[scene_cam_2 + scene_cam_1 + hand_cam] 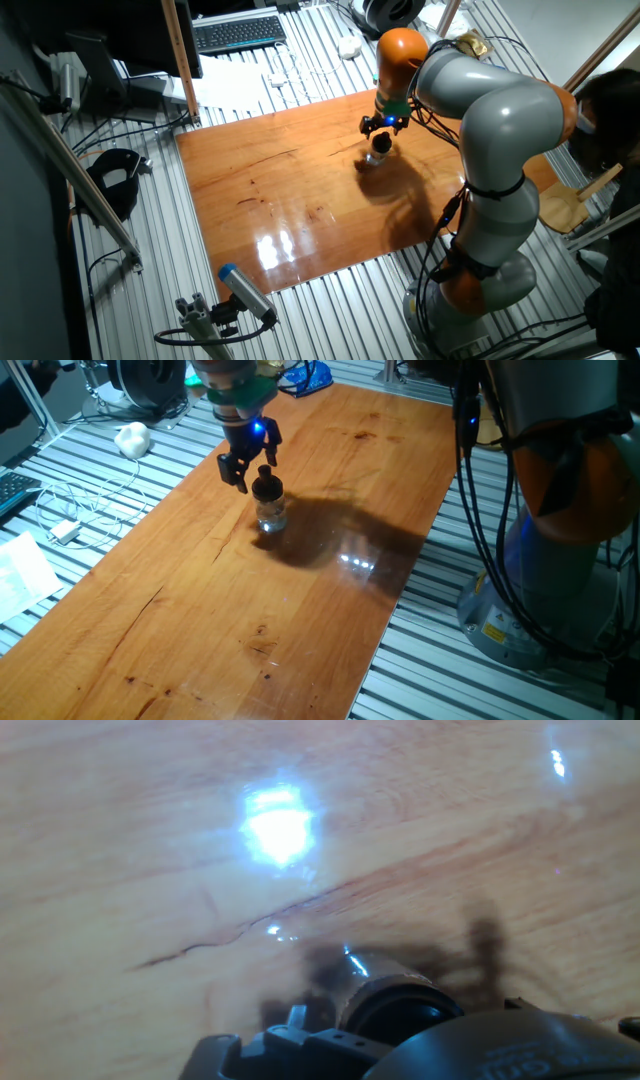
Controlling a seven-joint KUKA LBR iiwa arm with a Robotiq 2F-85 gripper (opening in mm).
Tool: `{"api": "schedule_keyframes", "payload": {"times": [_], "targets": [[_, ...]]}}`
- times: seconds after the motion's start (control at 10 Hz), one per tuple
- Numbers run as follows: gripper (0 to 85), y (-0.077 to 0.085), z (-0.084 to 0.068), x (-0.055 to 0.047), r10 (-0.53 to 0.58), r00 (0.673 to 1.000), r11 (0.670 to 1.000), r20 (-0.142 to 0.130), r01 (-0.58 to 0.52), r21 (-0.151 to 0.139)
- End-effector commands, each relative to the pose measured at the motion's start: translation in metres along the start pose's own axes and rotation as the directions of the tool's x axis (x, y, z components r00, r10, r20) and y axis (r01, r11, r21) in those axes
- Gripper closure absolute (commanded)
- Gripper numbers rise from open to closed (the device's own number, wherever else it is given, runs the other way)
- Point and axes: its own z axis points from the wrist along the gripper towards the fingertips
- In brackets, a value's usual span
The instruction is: Screw the lid onto the jar
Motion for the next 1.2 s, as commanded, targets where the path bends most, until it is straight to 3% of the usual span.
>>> {"api": "schedule_keyframes", "payload": {"times": [0.0, 0.1, 0.4, 0.7, 1.1], "targets": [[0.0, 0.0005, 0.0001, -0.0003, -0.132, 0.991, 0.991, -0.001, 0.132, -0.020], [0.0, 0.0007, 0.0000, -0.0005, -0.175, 0.984, 0.984, -0.003, 0.175, -0.038], [0.0, 0.0011, 0.0007, -0.0006, -0.287, 0.958, 0.957, 0.005, 0.287, -0.041], [0.0, 0.0015, 0.0024, -0.0011, -0.373, 0.927, 0.927, 0.028, 0.374, -0.029], [0.0, 0.0000, 0.0019, -0.0003, -0.419, 0.907, 0.907, 0.031, 0.420, -0.022]]}}
